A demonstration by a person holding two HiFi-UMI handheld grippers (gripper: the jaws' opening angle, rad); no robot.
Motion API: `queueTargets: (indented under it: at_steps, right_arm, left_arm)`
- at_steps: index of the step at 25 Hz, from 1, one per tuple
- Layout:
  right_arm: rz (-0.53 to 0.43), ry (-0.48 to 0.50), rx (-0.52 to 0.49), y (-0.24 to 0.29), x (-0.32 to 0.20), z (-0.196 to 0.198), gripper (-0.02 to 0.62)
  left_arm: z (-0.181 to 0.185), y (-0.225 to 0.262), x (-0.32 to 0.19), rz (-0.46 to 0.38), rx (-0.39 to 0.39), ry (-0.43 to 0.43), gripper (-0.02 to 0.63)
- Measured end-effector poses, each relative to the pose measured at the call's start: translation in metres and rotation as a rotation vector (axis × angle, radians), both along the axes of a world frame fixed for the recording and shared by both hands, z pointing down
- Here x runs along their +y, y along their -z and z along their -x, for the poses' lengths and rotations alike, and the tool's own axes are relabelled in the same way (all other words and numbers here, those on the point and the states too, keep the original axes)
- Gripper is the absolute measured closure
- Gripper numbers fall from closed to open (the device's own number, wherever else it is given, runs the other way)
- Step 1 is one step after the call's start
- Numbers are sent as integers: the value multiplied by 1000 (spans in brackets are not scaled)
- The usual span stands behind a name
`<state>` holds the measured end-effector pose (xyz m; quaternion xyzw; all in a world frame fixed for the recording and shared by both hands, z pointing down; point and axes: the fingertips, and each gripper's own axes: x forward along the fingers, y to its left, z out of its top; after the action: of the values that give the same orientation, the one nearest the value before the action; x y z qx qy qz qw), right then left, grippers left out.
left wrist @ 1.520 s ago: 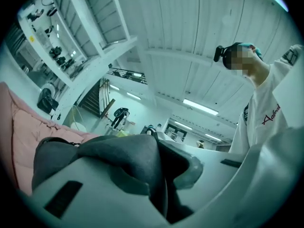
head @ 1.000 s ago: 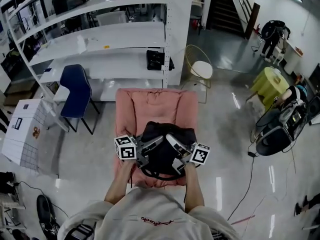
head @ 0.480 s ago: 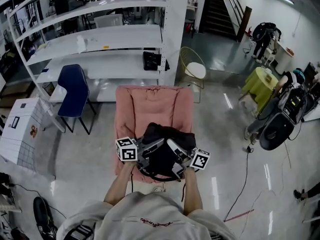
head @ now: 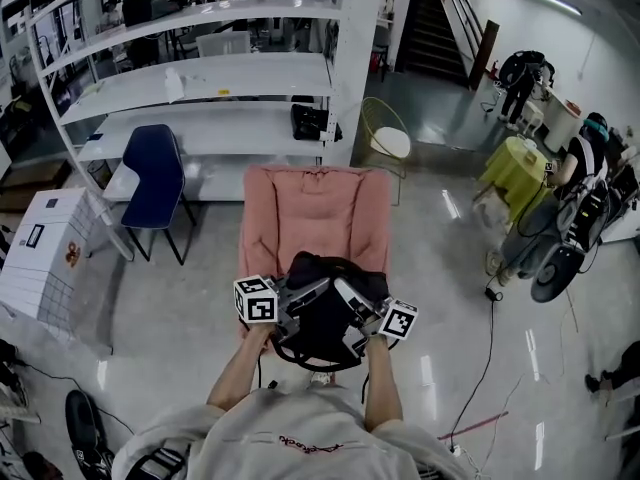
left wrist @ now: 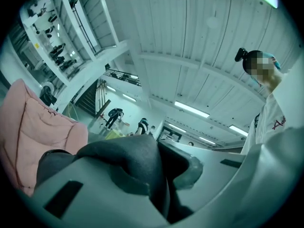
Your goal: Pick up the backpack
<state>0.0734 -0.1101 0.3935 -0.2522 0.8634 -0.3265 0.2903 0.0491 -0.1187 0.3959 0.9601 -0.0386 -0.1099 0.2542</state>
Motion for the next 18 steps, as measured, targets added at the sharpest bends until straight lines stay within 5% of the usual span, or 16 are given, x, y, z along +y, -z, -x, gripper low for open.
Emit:
queueTargets:
  at_steps: [18]
  right_arm:
    - [9,31,49,-8,6,7,546]
  left_arm:
    - [6,-7,3,27,10,42,548]
